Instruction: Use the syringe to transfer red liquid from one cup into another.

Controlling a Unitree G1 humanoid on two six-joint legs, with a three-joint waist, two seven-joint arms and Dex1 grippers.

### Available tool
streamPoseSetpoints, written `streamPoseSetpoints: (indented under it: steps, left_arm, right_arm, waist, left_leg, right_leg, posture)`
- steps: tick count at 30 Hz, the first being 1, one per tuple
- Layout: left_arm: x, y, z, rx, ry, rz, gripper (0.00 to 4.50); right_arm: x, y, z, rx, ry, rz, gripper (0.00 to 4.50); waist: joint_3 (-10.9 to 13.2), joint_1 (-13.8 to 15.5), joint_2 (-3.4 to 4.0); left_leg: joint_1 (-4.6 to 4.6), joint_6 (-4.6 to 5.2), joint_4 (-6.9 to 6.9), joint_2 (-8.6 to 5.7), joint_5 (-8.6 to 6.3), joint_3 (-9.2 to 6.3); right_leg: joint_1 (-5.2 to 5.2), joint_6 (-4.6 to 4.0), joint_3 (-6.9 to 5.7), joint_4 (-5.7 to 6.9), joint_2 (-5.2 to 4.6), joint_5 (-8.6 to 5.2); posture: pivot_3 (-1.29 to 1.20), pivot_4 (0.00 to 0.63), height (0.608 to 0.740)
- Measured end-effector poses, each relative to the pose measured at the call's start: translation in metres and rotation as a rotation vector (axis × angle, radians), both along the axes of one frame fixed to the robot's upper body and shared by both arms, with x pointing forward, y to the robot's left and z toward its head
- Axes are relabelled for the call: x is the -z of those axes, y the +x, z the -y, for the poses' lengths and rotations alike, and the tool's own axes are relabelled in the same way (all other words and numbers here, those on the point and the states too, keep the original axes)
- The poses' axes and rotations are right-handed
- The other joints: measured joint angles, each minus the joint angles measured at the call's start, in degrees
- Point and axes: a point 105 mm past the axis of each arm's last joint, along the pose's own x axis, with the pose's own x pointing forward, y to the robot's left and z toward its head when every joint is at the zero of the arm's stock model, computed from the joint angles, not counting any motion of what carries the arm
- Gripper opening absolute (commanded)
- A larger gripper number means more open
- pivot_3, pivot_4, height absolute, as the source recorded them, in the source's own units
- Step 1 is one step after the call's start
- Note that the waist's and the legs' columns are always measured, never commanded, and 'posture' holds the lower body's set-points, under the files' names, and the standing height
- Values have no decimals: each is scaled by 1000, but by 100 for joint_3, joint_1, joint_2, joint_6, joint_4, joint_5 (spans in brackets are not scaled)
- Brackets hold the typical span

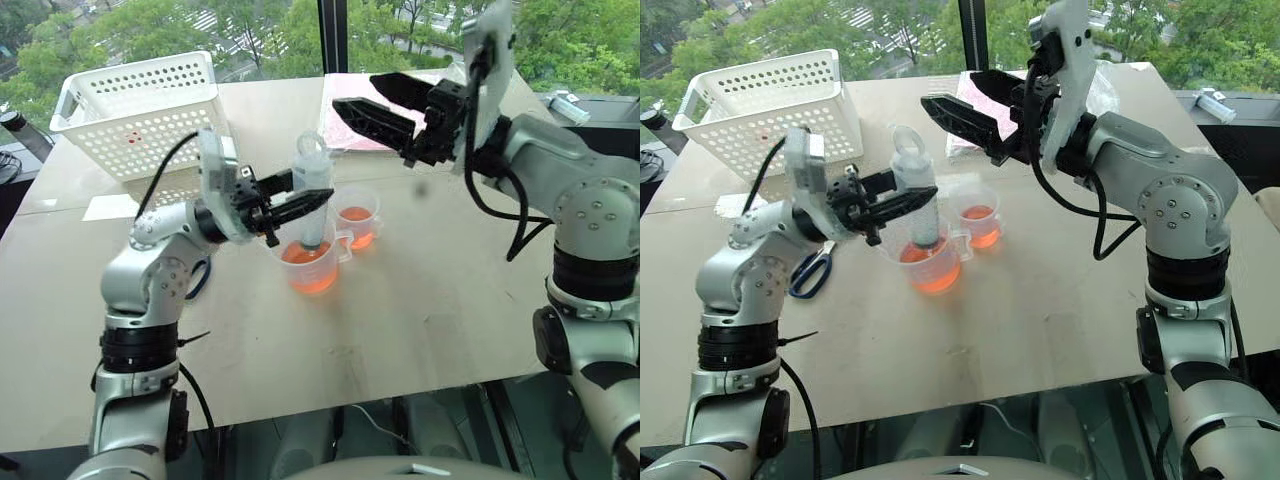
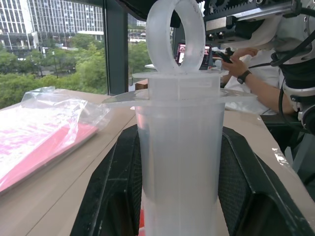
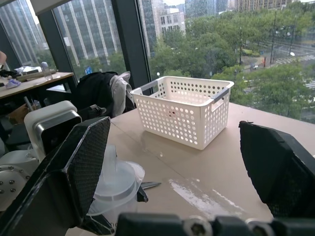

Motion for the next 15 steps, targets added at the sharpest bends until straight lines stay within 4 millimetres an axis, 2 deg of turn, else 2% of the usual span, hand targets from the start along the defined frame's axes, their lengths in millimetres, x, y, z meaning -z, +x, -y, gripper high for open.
streamPoseSetpoints:
  steps: [3, 7, 15]
  left_arm:
    - [15, 1, 0, -49, 7, 2, 1420]
    - [24, 2, -2, -94, -34, -11, 1420]
    - [17, 6, -6, -163, -82, 47, 1420]
  right_arm:
    - [6, 1, -6, -3, -33, -3, 4500]
    - [18, 7, -9, 25, -86, -12, 4500]
    - [38, 7, -18, 3, -166, -55, 4500]
  waist:
    - [0, -2, 0]
    - [0, 7, 0]
    - [0, 13, 0]
  left_leg:
    - [-1, 0, -2, 0, 0, 0]
    - [-1, 0, -1, 0, 0, 0]
    - [-2, 0, -1, -1, 0, -1]
  right_leg:
    - [-4, 0, 1, -1, 0, 0]
    - [-3, 0, 1, 0, -1, 0]
    - [-3, 0, 0, 0, -1, 0]
  posture:
    - [0, 150, 740]
    - [0, 150, 740]
    - [0, 150, 740]
